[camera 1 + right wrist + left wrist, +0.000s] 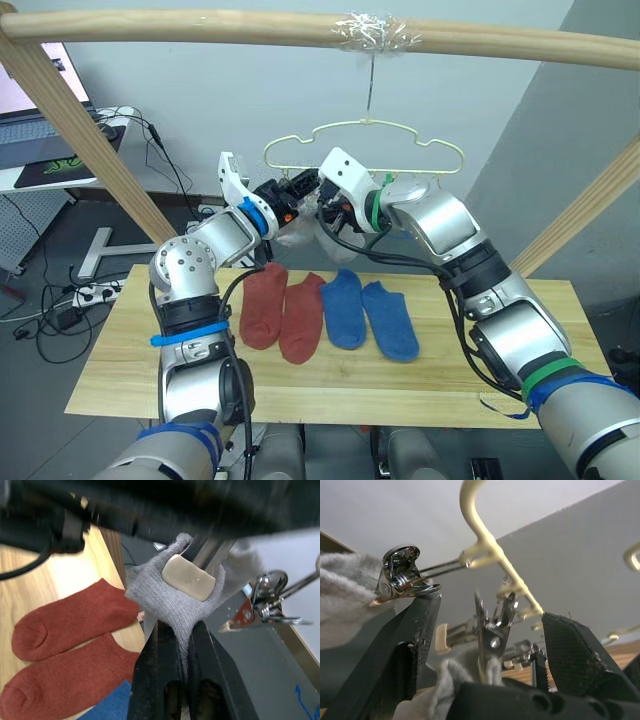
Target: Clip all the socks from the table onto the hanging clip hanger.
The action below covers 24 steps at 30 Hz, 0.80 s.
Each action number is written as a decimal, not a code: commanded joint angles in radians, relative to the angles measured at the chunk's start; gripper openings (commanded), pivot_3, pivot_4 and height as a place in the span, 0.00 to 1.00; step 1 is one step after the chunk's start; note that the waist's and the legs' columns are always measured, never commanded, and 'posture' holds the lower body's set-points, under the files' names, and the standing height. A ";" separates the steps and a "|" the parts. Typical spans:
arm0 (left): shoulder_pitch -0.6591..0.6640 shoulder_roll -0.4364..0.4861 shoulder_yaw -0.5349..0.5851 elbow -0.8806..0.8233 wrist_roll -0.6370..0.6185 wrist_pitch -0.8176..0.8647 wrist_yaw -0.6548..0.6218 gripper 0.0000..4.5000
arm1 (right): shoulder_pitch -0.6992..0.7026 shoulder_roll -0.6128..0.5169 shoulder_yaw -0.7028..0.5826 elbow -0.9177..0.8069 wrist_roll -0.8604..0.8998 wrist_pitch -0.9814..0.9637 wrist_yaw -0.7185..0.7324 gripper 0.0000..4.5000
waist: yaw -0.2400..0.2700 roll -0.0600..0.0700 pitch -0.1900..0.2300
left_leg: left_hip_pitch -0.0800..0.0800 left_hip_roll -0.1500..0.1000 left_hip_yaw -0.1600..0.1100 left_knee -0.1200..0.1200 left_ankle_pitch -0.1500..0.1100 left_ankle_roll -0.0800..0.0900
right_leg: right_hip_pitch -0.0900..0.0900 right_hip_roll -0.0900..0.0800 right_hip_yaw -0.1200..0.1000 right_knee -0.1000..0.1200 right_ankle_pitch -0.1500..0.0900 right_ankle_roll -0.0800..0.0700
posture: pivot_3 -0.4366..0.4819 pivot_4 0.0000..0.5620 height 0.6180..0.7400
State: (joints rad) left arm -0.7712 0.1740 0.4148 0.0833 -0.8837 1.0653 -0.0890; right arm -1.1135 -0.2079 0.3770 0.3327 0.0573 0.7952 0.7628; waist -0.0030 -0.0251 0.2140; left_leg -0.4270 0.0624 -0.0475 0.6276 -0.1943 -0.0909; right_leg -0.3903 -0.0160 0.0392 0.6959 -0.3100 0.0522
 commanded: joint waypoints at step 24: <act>0.344 0.232 -0.356 -0.477 0.325 -0.378 -0.281 0.82 | 0.528 -0.292 -0.313 -0.901 0.251 0.362 0.014 1.00 | 0.032 0.000 0.000 | 0.000 0.000 0.000 -0.001 -0.001 0.001 | 0.001 0.000 0.000 -0.002 0.000 0.000 | 0.63 0.28 1.00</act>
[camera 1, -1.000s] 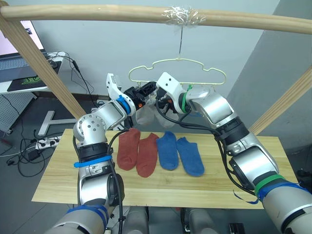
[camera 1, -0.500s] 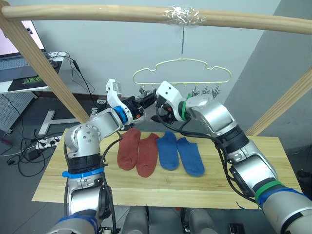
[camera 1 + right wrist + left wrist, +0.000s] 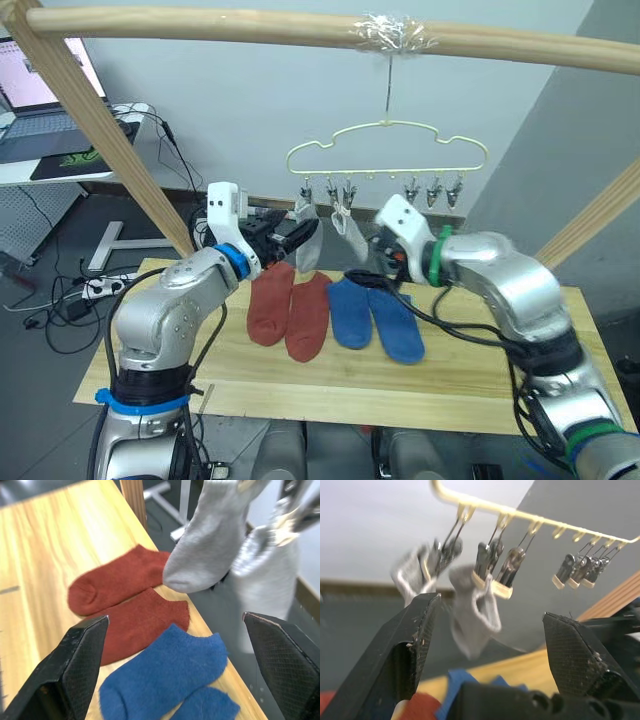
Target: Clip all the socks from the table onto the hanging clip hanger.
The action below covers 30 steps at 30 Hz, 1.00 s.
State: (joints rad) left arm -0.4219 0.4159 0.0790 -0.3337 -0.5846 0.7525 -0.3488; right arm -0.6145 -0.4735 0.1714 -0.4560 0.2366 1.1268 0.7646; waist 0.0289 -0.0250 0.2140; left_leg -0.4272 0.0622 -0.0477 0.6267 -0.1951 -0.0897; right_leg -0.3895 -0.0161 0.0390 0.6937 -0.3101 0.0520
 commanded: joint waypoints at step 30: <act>-0.062 -0.267 -0.170 0.203 0.341 -0.406 0.032 0.81 | 0.044 -0.228 -0.636 -0.274 0.621 0.302 -0.163 1.00 | -0.018 0.000 0.000 | -0.002 0.000 0.001 0.000 0.000 0.001 | 0.001 0.001 0.002 -0.006 0.001 -0.001 | 0.46 0.32 1.00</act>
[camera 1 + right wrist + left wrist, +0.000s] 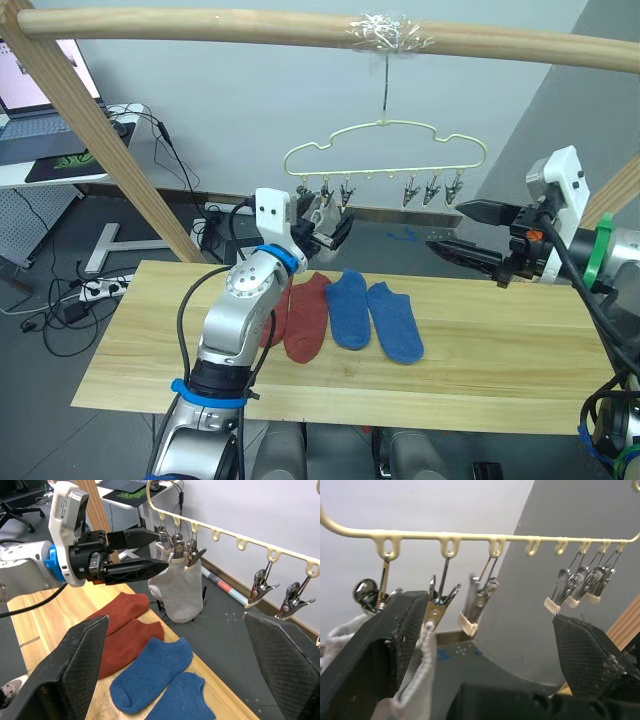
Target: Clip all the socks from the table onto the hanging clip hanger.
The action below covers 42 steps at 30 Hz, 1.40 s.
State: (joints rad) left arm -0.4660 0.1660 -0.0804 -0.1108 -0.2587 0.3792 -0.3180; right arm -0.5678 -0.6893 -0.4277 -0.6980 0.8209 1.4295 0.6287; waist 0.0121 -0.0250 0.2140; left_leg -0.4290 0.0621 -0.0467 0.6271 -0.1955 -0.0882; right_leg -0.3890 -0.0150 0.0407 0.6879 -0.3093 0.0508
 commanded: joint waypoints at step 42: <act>-0.132 -0.143 -0.015 0.222 0.214 -0.188 0.163 0.61 | 0.163 -0.186 -0.117 -0.022 0.462 -0.130 -0.382 1.00 | -0.044 0.000 0.000 | -0.003 0.000 0.000 0.000 -0.002 0.003 | 0.000 0.001 0.001 -0.006 0.000 0.001 | 0.36 0.36 1.00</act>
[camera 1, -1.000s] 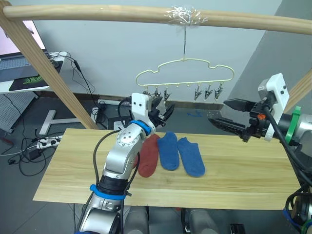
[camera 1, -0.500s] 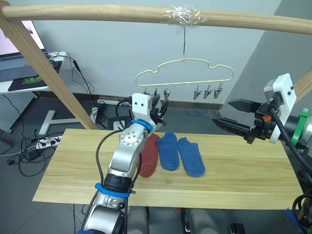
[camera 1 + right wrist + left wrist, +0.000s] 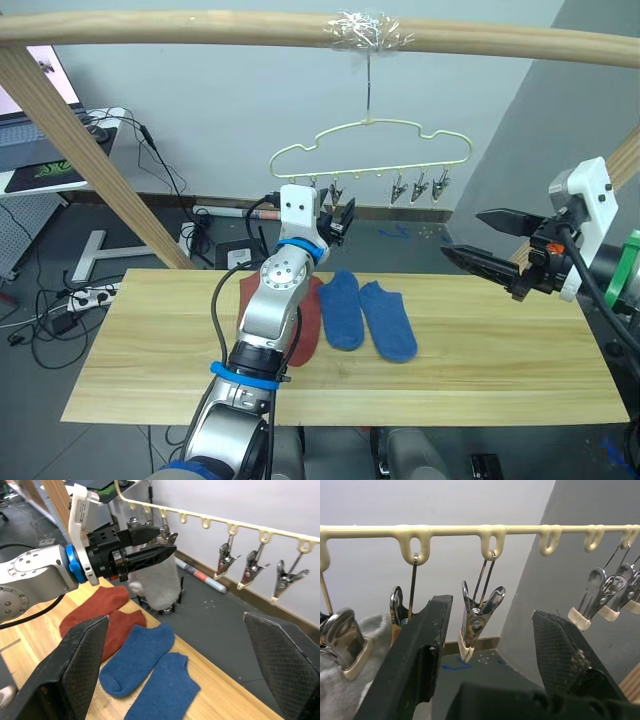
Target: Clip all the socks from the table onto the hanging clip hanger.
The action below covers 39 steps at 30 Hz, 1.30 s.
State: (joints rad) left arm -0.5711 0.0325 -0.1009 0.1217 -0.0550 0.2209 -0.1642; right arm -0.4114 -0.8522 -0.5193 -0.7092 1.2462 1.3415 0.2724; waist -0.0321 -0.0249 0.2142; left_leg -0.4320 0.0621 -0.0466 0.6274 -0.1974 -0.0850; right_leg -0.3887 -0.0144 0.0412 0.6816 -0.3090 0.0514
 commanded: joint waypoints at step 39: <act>-0.106 -0.065 0.030 0.117 0.040 -0.103 0.109 0.02 | 0.132 -0.241 0.055 0.023 0.330 -0.340 -0.225 1.00 | -0.001 -0.001 0.003 | 0.000 0.000 0.001 0.000 0.000 0.000 | 0.000 0.000 0.001 -0.001 0.000 0.001 | 0.34 0.41 1.00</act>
State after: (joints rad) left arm -0.6554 -0.0250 -0.0723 0.2539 -0.0229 0.1422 -0.0561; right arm -0.2836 -1.0776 -0.4484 -0.6736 1.5556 1.0315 0.0491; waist -0.0334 -0.0256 0.2168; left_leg -0.4321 0.0620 -0.0454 0.6275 -0.1975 -0.0849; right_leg -0.3886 -0.0143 0.0425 0.6808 -0.3089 0.0521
